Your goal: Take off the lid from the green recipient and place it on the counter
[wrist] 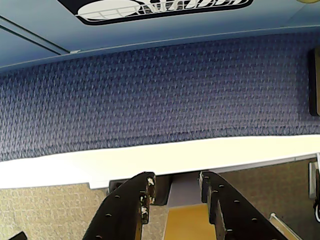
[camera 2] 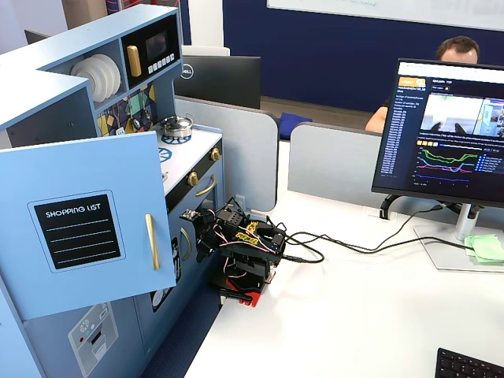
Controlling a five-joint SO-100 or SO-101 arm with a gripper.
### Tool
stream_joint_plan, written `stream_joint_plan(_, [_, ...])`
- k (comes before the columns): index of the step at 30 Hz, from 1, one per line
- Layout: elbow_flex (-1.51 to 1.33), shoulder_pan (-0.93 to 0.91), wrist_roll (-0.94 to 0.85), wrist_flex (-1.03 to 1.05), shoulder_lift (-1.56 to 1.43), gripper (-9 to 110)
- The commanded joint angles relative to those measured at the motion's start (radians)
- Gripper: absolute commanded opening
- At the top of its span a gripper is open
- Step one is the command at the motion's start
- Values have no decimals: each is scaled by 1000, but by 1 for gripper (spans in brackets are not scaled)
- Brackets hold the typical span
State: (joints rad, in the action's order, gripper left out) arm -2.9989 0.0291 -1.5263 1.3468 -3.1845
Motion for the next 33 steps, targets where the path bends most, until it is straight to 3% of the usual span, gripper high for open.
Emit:
stream_joint_plan(1, [2, -97, 71, 176, 5, 0])
stream_joint_plan(11, [3, -106, 63, 144, 6, 0])
stream_joint_plan(17, [169, -258, -55, -304, 49, 2])
stream_joint_plan(21, [359, -272, -118, -670, 155, 17])
stream_joint_plan(24, [514, -259, -121, -808, 259, 29])
stream_joint_plan(29, [775, -252, -94, -870, 449, 45])
stream_joint_plan(33, [940, -242, -83, -877, 580, 48])
